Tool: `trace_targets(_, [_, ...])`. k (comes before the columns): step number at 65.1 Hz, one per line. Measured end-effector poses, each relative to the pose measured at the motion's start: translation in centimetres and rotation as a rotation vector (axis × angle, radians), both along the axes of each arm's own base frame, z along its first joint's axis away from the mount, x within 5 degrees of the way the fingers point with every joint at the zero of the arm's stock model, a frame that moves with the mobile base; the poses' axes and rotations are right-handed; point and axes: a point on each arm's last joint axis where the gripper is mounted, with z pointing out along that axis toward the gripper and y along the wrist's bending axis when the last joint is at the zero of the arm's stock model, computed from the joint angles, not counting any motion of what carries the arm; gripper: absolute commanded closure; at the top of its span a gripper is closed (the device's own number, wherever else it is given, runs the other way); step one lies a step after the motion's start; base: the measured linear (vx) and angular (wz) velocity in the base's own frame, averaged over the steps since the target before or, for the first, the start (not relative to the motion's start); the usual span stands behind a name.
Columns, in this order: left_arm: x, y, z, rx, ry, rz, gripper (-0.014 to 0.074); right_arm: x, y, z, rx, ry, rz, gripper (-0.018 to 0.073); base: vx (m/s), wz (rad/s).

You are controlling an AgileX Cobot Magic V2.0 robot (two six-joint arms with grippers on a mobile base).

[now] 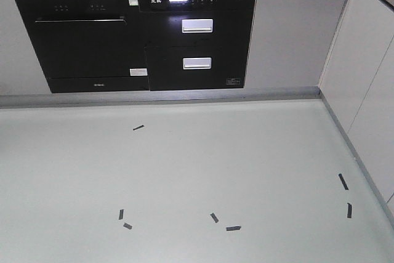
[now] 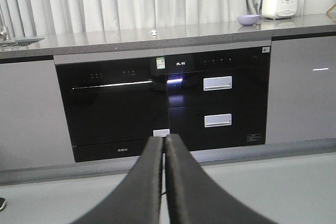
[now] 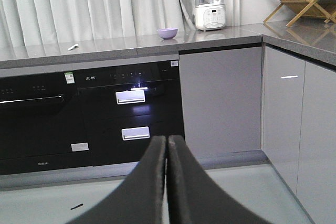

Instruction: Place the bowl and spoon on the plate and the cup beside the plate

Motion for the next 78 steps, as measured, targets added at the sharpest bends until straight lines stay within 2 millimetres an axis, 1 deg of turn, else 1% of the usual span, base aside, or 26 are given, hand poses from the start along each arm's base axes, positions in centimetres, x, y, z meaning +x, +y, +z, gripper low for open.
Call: trace_targets(78, [0.00,0.00,0.00,0.000,0.000,0.000,0.0602,0.00,0.00,0.00,0.000,0.000,0.000,0.0561,0.00,0.00])
